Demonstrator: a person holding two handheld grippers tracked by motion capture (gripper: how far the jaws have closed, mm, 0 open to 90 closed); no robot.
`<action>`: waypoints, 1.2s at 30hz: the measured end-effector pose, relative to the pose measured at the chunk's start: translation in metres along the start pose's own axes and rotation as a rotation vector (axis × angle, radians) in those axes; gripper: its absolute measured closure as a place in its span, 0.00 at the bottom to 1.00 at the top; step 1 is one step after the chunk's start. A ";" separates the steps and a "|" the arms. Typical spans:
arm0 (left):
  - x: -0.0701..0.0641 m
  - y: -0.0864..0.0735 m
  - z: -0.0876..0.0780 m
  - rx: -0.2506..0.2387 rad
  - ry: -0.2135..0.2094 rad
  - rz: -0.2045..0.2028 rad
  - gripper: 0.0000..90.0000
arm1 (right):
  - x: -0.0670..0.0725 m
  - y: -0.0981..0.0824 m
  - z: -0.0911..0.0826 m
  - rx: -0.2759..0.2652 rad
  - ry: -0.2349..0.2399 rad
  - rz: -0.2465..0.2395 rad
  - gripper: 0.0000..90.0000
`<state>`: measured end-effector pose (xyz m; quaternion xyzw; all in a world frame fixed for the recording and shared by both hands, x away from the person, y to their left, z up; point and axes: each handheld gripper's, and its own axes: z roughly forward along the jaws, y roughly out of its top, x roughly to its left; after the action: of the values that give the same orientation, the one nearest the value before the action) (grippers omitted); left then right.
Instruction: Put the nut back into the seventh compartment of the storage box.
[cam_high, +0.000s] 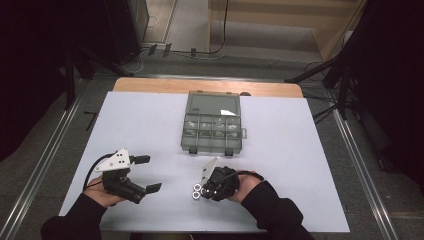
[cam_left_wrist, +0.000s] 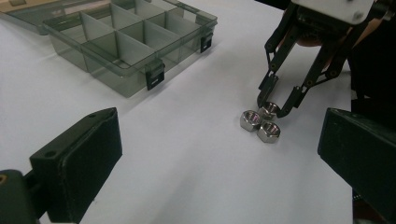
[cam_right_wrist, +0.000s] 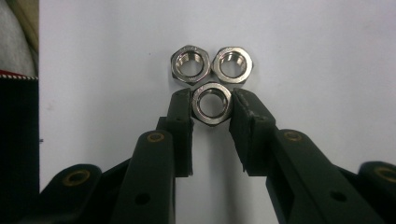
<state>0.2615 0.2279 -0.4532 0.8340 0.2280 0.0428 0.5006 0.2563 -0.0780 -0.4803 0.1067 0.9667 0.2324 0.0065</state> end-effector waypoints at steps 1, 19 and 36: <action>0.000 0.000 0.000 0.001 0.000 0.000 0.00 | -0.002 -0.001 -0.002 -0.013 -0.001 -0.002 0.80; -0.001 0.000 -0.001 -0.004 0.003 -0.002 0.00 | -0.020 -0.031 -0.045 -0.270 -0.051 0.153 0.80; -0.003 -0.002 -0.003 -0.009 0.002 -0.008 0.00 | -0.052 -0.051 -0.065 -0.400 -0.151 0.318 0.80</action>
<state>0.2566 0.2302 -0.4531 0.8309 0.2315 0.0425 0.5042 0.2924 -0.1625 -0.4479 0.2711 0.8694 0.4083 0.0628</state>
